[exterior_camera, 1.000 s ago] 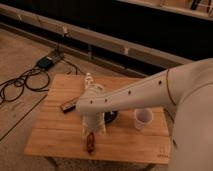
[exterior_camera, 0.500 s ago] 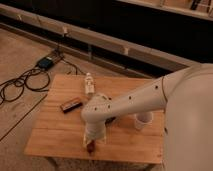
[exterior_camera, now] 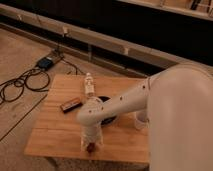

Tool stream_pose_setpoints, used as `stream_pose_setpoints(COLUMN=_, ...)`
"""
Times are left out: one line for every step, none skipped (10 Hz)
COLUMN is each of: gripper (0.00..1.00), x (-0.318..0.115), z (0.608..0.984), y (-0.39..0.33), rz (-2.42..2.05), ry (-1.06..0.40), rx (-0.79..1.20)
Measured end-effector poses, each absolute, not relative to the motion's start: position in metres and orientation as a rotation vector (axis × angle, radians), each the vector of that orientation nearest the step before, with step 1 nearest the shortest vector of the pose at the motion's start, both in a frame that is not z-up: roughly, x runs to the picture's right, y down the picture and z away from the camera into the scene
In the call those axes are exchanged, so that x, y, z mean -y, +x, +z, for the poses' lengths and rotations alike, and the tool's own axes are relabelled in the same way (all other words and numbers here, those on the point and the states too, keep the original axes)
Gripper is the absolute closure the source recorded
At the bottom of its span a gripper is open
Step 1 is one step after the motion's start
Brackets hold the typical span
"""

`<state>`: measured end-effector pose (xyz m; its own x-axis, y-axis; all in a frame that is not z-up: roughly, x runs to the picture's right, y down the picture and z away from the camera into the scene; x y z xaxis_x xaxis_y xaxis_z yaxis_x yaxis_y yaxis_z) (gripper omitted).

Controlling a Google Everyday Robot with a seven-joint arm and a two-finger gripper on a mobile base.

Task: Drag the pepper across the table

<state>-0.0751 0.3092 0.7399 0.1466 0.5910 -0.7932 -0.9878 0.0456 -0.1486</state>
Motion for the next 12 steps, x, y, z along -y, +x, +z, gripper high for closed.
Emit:
stream_pose_setpoints(gripper=0.35, x=-0.311, z=0.742, y=-0.077, rz=1.328, ry=-0.809, rx=-0.631)
stream_pose_setpoints(gripper=0.38, x=-0.313, z=0.745, y=-0.079, rz=1.322, ry=-0.812, rx=-0.635)
stream_pose_setpoints(gripper=0.48, x=-0.314, z=0.748, y=-0.082, rz=1.315, ry=-0.815, rx=-0.634)
stream_pose_setpoints(gripper=0.56, x=-0.315, z=0.749, y=-0.082, rz=1.312, ry=-0.816, rx=-0.634)
stream_pose_setpoints(gripper=0.66, x=-0.315, z=0.751, y=-0.083, rz=1.31, ry=-0.818, rx=-0.633)
stream_pose_setpoints(gripper=0.78, x=-0.315, z=0.751, y=-0.084, rz=1.309, ry=-0.82, rx=-0.634)
stream_pose_setpoints(gripper=0.87, x=-0.315, z=0.75, y=-0.084, rz=1.308, ry=-0.822, rx=-0.637)
stream_pose_setpoints(gripper=0.95, x=-0.316, z=0.75, y=-0.084, rz=1.307, ry=-0.824, rx=-0.641)
stream_pose_setpoints(gripper=1.0, x=-0.318, z=0.747, y=-0.083, rz=1.303, ry=-0.829, rx=-0.645)
stream_pose_setpoints(gripper=1.0, x=-0.319, z=0.744, y=-0.083, rz=1.296, ry=-0.836, rx=-0.65)
stream_pose_setpoints(gripper=1.0, x=-0.322, z=0.741, y=-0.083, rz=1.286, ry=-0.844, rx=-0.654)
stream_pose_setpoints(gripper=1.0, x=-0.326, z=0.735, y=-0.083, rz=1.268, ry=-0.857, rx=-0.665)
